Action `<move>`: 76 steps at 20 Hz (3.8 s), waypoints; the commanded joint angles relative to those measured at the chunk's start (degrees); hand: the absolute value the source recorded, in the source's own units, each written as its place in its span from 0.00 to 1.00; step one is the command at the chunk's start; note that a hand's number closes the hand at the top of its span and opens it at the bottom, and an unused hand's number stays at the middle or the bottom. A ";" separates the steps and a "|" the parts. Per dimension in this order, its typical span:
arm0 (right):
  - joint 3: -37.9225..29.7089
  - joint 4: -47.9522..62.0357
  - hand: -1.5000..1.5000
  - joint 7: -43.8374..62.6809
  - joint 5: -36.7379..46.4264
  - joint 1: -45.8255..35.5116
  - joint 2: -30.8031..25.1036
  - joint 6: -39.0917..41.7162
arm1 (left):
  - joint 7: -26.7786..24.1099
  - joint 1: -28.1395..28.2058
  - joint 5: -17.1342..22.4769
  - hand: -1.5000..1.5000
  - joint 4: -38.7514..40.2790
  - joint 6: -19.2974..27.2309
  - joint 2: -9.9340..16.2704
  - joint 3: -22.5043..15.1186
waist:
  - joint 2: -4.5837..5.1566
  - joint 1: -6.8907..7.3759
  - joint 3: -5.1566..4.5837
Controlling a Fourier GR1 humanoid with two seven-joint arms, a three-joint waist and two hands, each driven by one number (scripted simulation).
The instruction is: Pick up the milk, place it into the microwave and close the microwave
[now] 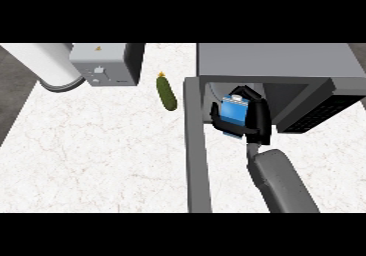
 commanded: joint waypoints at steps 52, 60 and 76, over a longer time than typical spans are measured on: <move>-15.07 61.26 1.00 -22.57 8.79 -34.98 -13.78 -22.45 | 0.32 -14.52 -2.81 0.00 13.13 -3.29 4.24 1.76 | 3.32 5.79 0.28; -11.88 62.60 0.00 -23.35 12.24 -33.35 -14.02 -21.25 | 0.25 -15.38 -2.94 0.00 15.15 -3.68 4.69 1.77 | 3.29 6.43 0.29; -10.10 62.16 0.00 -21.30 14.60 -35.08 -9.39 -25.81 | -0.43 -18.28 -4.82 0.00 17.79 -3.27 5.83 1.68 | 3.15 6.72 0.25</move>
